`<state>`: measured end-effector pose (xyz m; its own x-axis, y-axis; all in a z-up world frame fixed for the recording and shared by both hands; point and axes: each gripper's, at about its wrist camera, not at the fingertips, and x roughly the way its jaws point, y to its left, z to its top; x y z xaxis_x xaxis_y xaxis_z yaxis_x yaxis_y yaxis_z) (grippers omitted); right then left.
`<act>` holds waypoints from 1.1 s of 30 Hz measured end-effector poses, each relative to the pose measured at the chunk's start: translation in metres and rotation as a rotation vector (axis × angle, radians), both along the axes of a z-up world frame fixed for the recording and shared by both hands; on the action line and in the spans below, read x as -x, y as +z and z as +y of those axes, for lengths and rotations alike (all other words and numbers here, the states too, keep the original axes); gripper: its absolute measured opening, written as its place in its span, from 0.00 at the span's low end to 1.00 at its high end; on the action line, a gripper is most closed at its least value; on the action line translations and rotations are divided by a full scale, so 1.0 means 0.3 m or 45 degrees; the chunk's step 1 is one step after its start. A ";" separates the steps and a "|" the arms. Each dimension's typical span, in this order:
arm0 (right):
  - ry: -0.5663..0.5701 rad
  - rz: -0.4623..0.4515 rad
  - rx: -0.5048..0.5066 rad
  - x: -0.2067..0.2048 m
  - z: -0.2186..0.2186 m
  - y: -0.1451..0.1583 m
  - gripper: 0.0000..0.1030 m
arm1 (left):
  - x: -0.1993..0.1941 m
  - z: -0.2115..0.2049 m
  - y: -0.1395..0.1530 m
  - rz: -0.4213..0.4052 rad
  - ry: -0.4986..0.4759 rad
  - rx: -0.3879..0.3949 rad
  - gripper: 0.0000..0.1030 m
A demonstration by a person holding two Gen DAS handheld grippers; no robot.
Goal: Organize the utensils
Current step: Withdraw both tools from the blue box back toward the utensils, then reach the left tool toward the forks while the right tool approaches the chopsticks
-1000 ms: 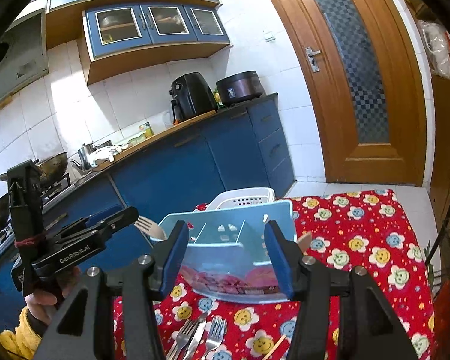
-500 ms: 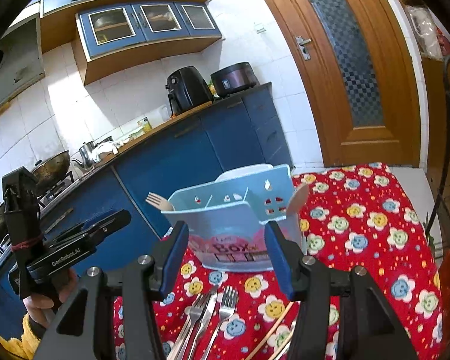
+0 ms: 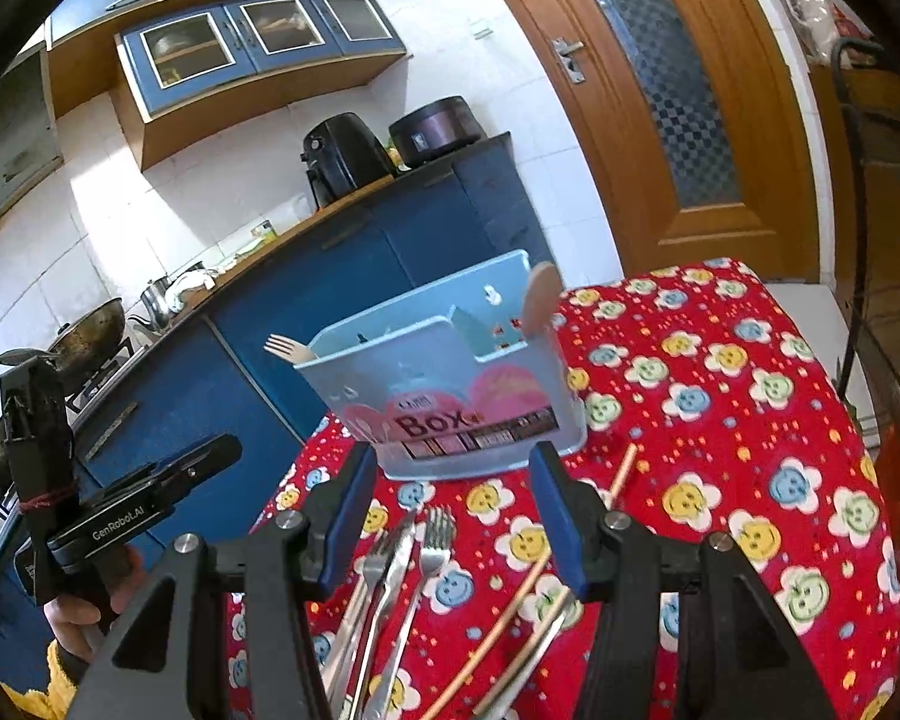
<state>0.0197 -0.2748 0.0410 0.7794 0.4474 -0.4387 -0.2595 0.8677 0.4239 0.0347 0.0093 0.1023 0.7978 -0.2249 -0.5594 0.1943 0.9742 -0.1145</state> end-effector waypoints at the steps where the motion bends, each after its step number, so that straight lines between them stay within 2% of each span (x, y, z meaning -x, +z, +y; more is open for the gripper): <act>1: -0.006 0.009 -0.002 0.004 -0.007 -0.008 0.54 | -0.001 0.000 -0.009 0.012 0.000 -0.003 0.51; 19: -0.081 0.168 -0.044 0.017 -0.098 -0.154 0.54 | -0.039 -0.074 -0.210 0.272 -0.066 -0.002 0.51; 33: -0.098 0.232 -0.062 0.012 -0.147 -0.212 0.54 | -0.182 -0.233 -0.311 0.319 -0.233 -0.062 0.51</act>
<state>0.0161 -0.3188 -0.0226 0.7220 0.4136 -0.5547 -0.1083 0.8593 0.4998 0.0891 -0.0605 0.0091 0.5823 -0.3203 -0.7472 0.3389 0.9311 -0.1350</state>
